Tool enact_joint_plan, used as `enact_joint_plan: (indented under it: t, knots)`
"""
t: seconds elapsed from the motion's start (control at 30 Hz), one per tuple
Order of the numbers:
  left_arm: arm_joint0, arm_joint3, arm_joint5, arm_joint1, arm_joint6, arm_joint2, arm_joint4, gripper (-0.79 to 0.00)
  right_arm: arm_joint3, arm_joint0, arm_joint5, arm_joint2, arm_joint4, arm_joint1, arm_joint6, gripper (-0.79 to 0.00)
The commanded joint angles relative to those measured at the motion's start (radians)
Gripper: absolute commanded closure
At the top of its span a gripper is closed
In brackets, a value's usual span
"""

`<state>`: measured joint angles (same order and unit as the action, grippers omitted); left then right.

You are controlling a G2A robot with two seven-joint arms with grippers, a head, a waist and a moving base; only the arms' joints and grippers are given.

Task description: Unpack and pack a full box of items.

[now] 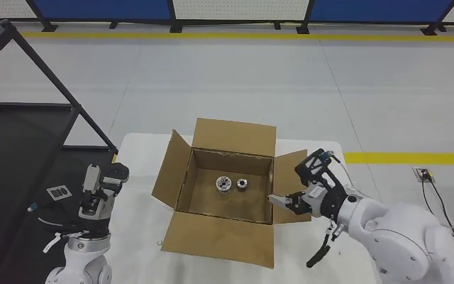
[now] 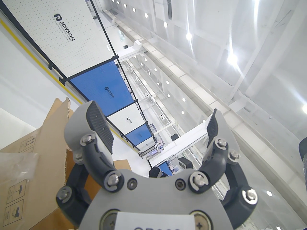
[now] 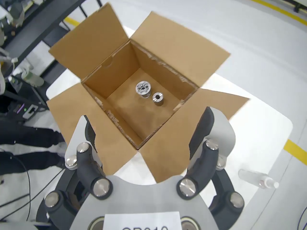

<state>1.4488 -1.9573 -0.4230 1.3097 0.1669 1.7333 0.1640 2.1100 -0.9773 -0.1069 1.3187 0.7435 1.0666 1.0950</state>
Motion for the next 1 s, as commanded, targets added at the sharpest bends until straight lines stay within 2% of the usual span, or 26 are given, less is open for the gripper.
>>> enact_joint_plan:
  t: [0.0,0.2,0.27,0.43,0.67,0.97]
  knots:
    - [0.009,0.003,-0.004,0.000,-0.012,0.012,0.010,-0.785,-0.072,0.071,0.014,-0.112,0.020,0.011,0.020,-0.785]
    - [0.023,0.006,-0.012,-0.001,-0.015,0.029,0.031,-0.785,-0.341,0.279,0.052,-0.378,-0.009,0.070,0.022,-0.785]
    - [0.023,0.006,-0.012,-0.001,-0.015,0.029,0.031,-0.785,-0.435,0.341,0.103,-0.453,0.063,0.093,-0.023,-0.785]
    - [0.023,0.006,-0.012,-0.001,-0.015,0.029,0.031,-0.785,-0.662,0.460,0.133,-0.601,0.009,0.164,-0.105,-0.785]
    - [0.023,0.006,-0.012,-0.001,-0.015,0.029,0.031,-0.785,-0.963,0.602,0.105,-0.720,-0.086,0.260,-0.148,-0.785]
    - [0.023,0.006,-0.012,-0.001,-0.015,0.029,0.031,-0.785,-1.238,0.687,0.082,-0.809,-0.029,0.352,-0.287,-0.785]
